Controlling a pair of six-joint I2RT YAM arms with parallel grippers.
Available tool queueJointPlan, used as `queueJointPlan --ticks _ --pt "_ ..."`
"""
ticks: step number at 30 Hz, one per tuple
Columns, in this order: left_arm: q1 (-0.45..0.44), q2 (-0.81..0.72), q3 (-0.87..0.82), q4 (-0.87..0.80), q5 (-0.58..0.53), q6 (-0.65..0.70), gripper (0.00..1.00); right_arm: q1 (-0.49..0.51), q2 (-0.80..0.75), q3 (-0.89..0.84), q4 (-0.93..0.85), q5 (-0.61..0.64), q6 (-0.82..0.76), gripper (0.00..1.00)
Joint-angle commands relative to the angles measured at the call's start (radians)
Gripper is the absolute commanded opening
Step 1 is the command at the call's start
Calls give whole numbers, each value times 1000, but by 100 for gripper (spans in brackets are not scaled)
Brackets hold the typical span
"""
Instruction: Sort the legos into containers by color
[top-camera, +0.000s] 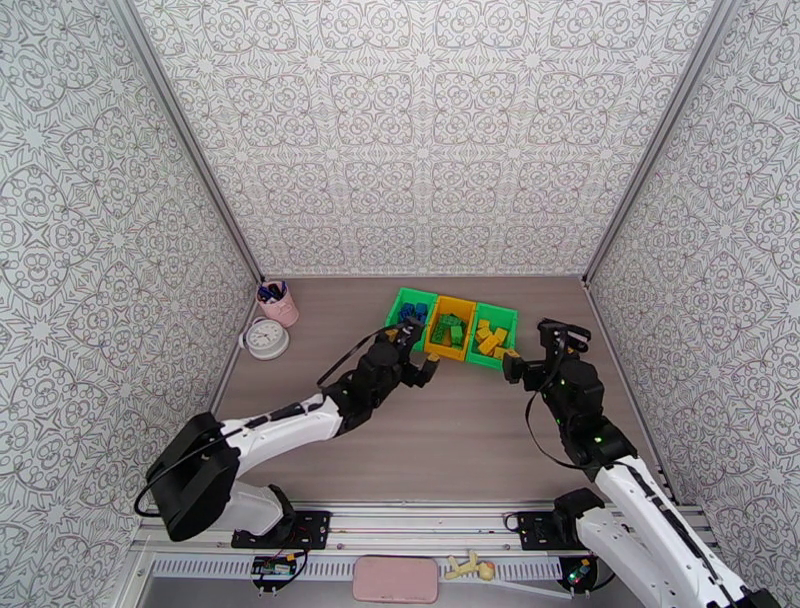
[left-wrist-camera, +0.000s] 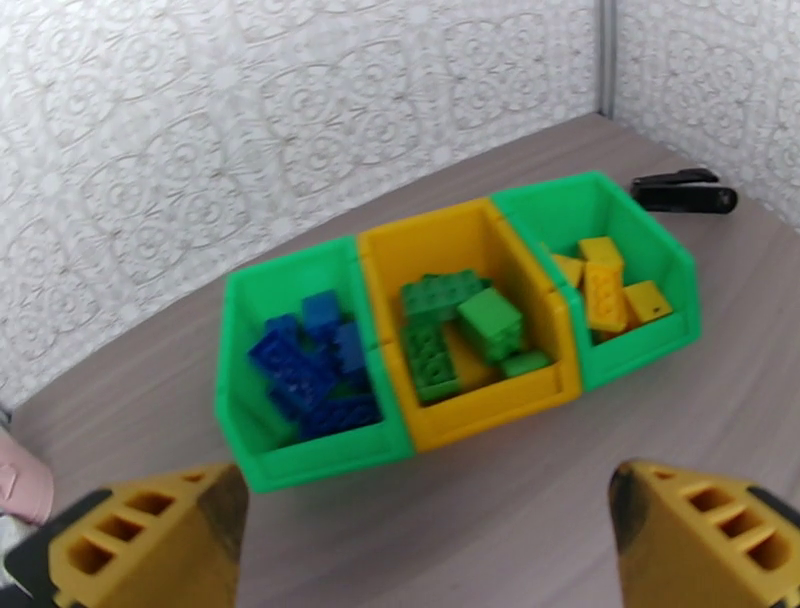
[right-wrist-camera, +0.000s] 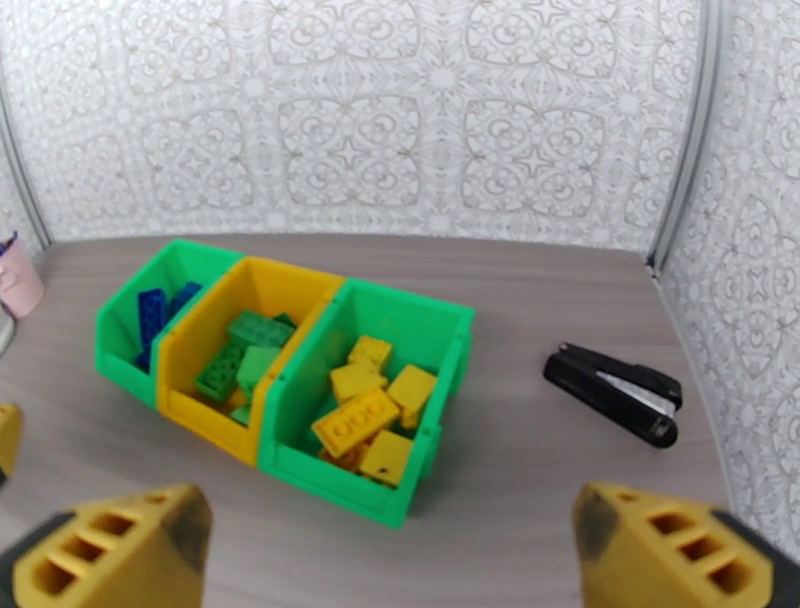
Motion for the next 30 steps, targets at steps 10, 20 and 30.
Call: queueJointPlan --ticks 10,20,30 --pt "409 -299 -280 14 33 57 100 -124 236 -137 419 58 -106 100" --pt "607 -163 -390 279 125 51 100 -260 477 -197 731 -59 -78 100" --pt "715 -16 -377 391 190 55 100 -293 626 -197 895 -145 -24 100"
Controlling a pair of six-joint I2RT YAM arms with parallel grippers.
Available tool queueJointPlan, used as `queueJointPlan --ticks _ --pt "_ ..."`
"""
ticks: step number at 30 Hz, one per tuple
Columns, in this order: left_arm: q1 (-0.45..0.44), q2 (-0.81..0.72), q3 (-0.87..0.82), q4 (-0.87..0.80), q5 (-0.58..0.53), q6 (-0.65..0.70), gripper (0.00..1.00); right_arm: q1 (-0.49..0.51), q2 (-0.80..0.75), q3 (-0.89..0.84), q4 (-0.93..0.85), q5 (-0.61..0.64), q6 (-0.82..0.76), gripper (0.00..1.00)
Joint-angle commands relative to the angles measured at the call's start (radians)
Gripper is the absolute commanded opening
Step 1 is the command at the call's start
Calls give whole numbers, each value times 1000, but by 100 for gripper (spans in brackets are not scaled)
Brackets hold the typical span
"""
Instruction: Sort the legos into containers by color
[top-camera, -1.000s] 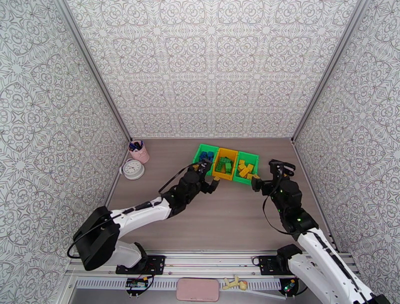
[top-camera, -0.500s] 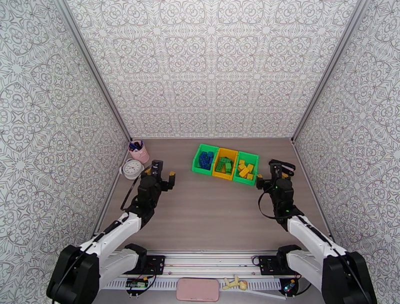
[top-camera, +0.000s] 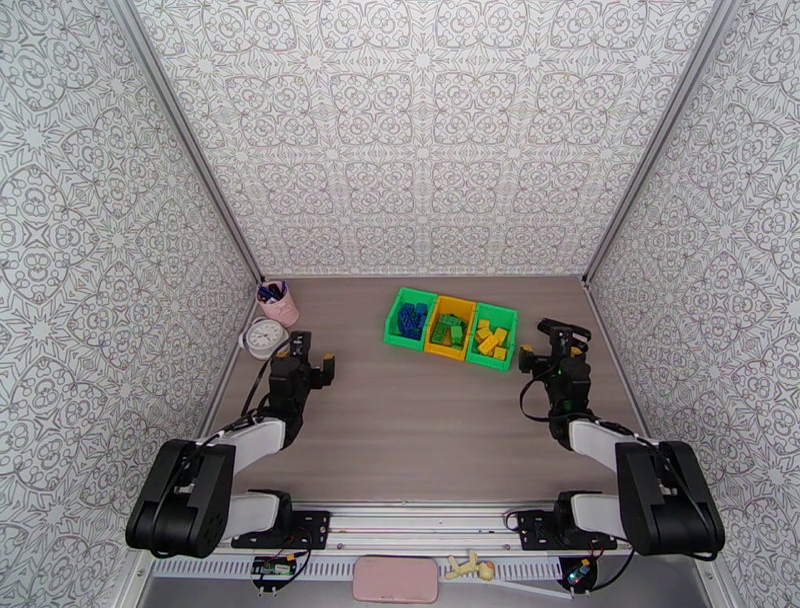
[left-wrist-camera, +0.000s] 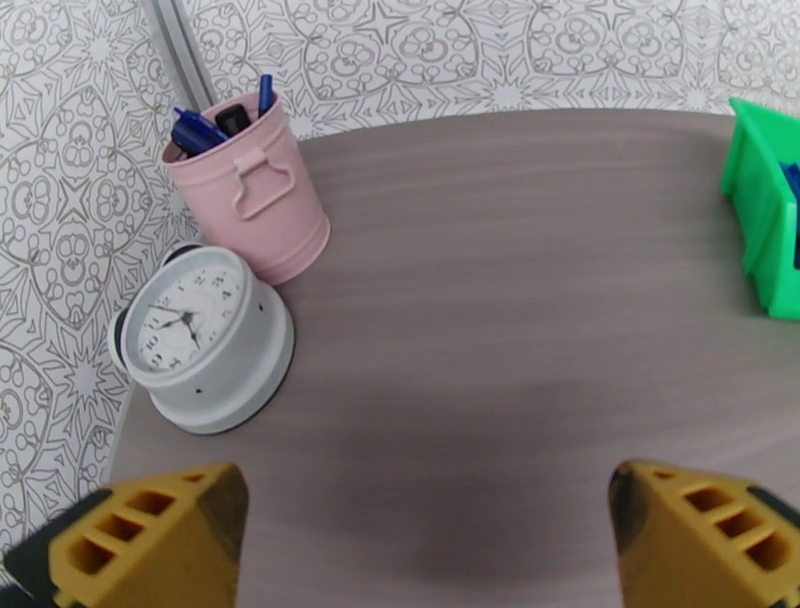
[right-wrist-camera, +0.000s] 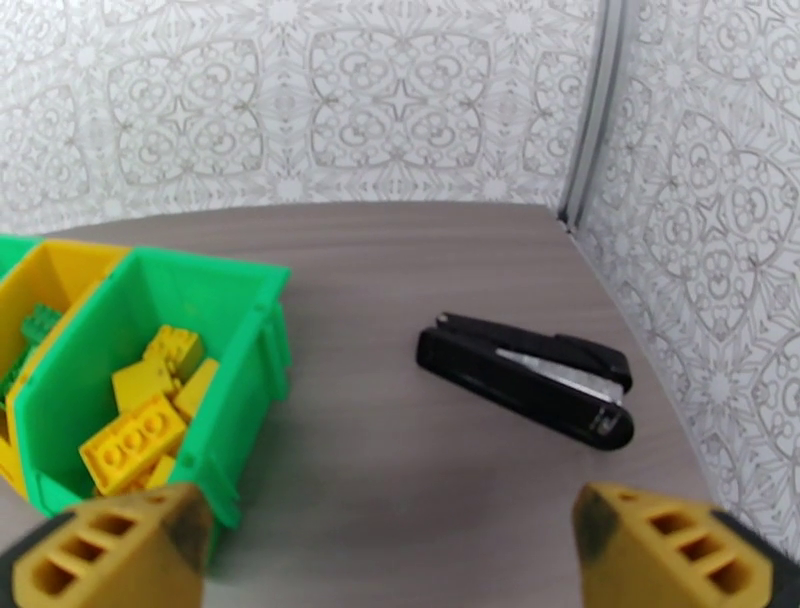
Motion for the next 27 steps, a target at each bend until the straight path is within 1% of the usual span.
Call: queueJointPlan --ticks 1,6,9,11,13,14,15,22,27 --pt "48 31 3 114 56 6 100 -7 61 -7 89 -46 21 100" --pt "106 141 -9 242 105 -35 100 -8 142 -5 160 -61 20 99" --pt "112 200 -8 312 95 -42 100 -9 140 17 112 -57 20 100" --pt "121 186 18 230 107 -56 100 -9 141 45 57 -49 21 100" --pt "144 190 40 190 135 -76 100 -9 142 47 59 -54 20 100" --pt "160 190 41 192 162 -85 100 -9 143 47 57 -54 20 100" --pt "163 192 39 197 166 -85 100 -9 143 47 59 -54 19 100" --pt "150 191 39 195 143 -78 100 -9 143 47 56 -54 18 100" --pt "150 190 39 192 146 -78 100 -9 143 49 56 -54 18 100"
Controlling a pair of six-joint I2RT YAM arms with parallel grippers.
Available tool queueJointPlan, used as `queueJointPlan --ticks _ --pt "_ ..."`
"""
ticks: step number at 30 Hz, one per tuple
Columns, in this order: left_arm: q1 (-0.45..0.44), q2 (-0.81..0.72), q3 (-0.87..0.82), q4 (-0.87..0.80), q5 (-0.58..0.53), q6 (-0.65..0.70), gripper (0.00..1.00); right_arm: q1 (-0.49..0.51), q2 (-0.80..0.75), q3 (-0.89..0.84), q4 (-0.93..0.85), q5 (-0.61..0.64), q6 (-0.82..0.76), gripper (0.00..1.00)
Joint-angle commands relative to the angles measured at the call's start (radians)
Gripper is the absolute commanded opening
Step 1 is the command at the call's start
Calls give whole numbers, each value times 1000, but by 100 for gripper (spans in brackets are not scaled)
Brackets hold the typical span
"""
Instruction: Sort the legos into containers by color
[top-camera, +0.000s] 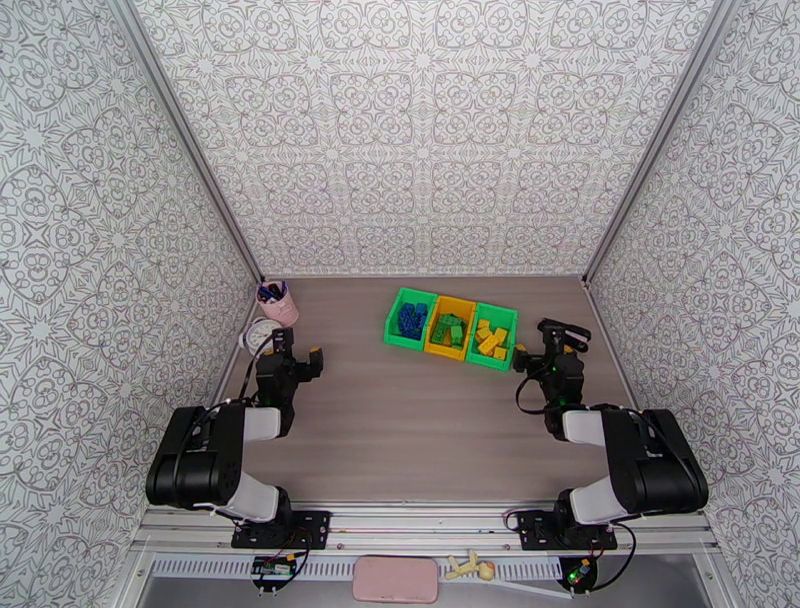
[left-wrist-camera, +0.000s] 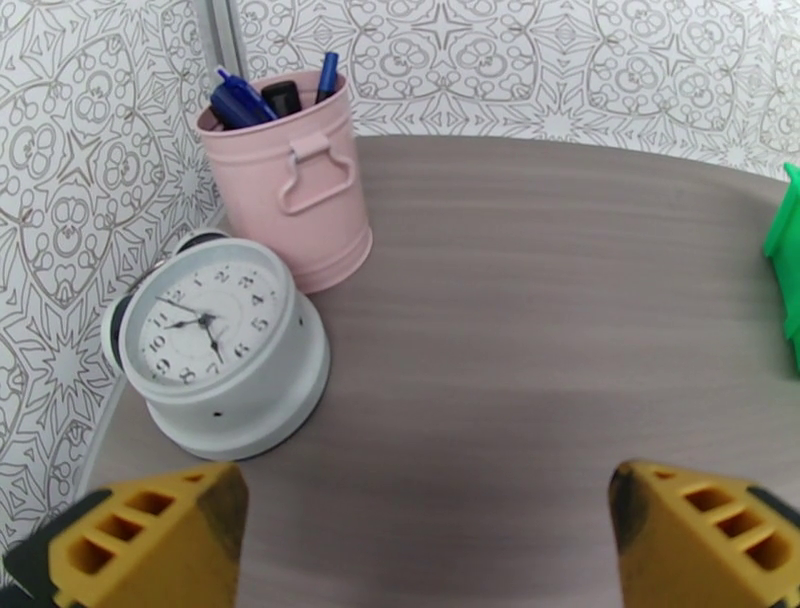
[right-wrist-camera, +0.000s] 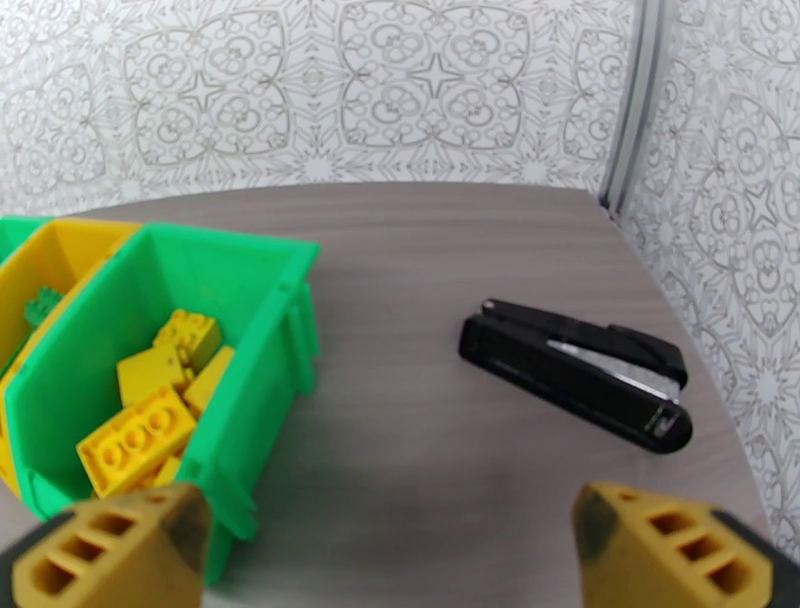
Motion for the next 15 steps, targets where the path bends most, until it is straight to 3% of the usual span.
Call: queueJointPlan --ticks 1,15 --pt "-3 1 16 -7 12 -7 100 -7 8 20 -15 -8 9 100" --pt "0 0 17 -8 15 -8 100 -7 8 22 -20 -25 -2 100"
